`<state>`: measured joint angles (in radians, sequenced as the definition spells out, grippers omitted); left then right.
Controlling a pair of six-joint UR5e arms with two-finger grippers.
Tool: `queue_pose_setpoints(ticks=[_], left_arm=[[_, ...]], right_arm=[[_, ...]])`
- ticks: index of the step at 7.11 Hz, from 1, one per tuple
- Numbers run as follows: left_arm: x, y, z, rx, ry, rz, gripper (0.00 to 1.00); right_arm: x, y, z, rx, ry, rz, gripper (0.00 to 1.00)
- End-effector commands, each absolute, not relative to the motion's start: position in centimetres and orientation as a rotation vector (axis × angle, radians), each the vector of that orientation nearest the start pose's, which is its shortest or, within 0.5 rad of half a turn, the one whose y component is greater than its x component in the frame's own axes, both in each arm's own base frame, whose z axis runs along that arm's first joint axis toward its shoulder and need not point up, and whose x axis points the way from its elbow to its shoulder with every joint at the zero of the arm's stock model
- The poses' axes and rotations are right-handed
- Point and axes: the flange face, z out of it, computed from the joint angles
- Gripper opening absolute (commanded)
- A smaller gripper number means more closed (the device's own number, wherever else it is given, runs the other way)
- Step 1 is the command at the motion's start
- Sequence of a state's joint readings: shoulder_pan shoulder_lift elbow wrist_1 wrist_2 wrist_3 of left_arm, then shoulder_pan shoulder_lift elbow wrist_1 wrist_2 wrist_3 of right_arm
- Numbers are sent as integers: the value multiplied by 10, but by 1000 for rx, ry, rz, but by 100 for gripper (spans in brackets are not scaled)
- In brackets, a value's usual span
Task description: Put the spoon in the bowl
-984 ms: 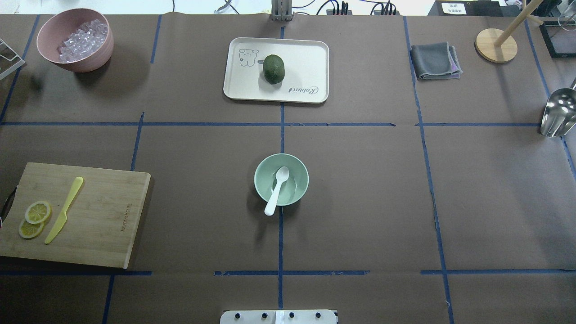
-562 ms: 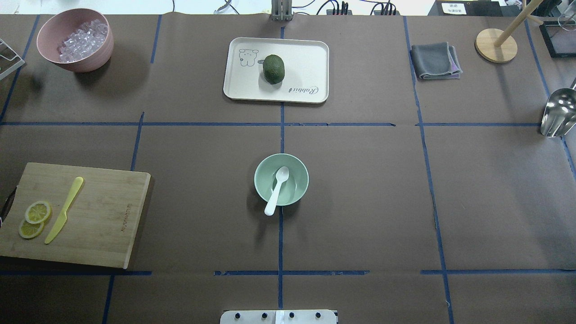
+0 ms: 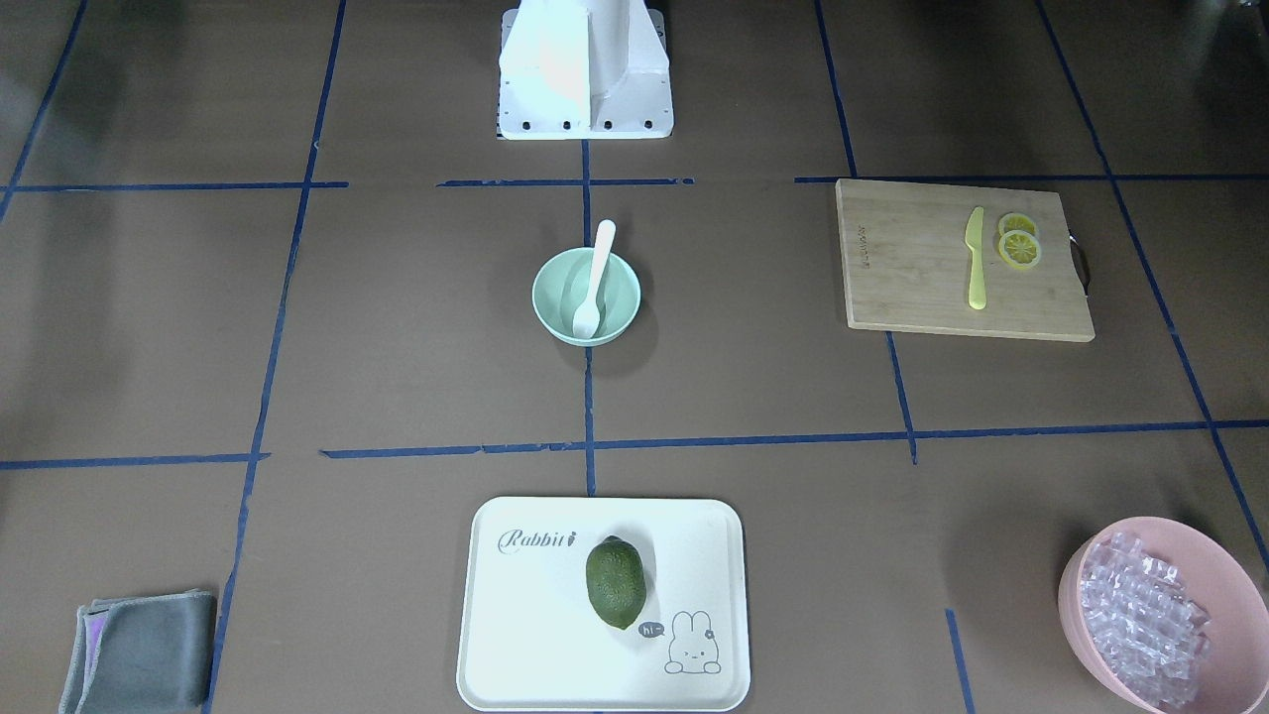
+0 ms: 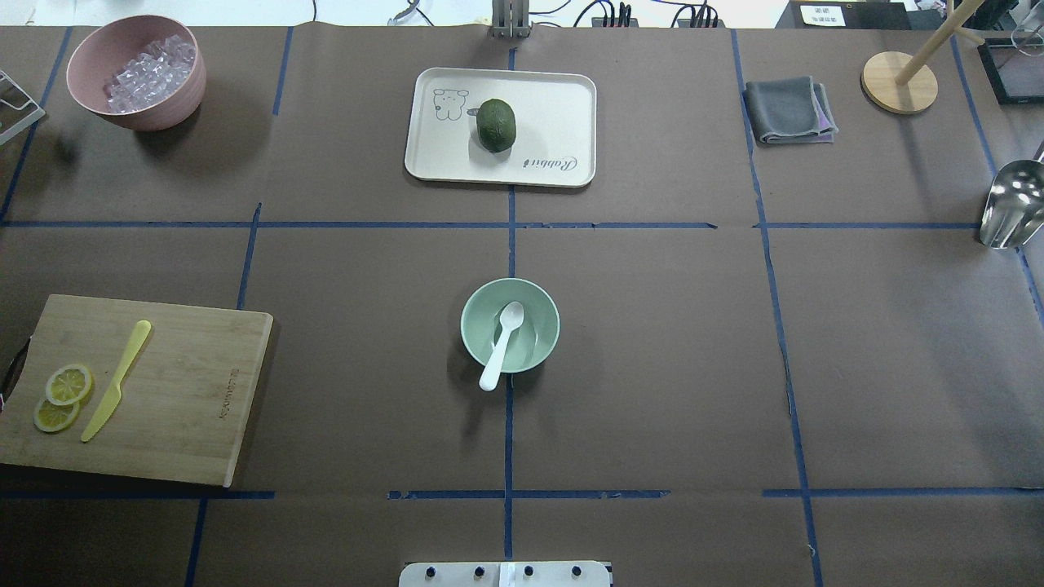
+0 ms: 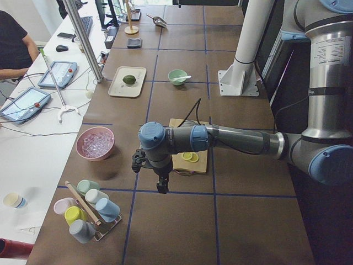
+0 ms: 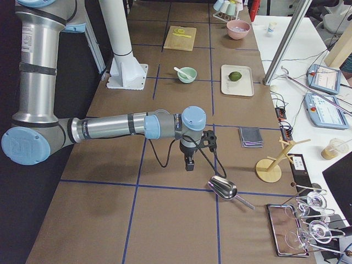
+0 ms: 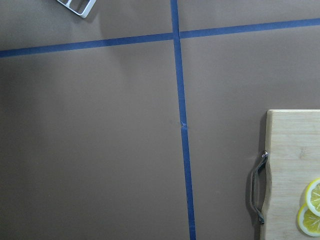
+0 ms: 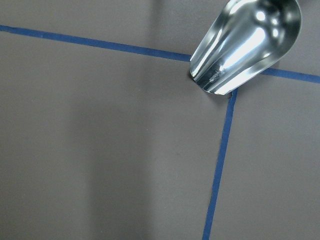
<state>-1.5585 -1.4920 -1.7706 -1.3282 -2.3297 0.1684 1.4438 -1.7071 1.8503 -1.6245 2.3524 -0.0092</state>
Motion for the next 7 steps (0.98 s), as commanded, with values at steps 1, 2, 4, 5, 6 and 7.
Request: queue_pose_setpoints(ticks=[1, 2, 4, 5, 6, 7], left_arm=[[-59, -446, 619, -53, 766, 131, 100], [-59, -446, 618, -50, 765, 132, 100], [-59, -445, 617, -48, 765, 133, 100], [-59, -445, 619, -53, 764, 131, 100], [-59, -445, 620, -54, 764, 131, 100], [-59, -445, 624, -61, 765, 128, 100]], right_arm=[[10, -438, 597, 34, -746, -168, 99], [10, -434, 599, 29, -756, -170, 99], [10, -432, 601, 24, -758, -170, 99], [10, -433, 602, 22, -758, -170, 99], [10, -433, 602, 22, -758, -170, 99], [10, -433, 602, 22, -758, -170, 99]])
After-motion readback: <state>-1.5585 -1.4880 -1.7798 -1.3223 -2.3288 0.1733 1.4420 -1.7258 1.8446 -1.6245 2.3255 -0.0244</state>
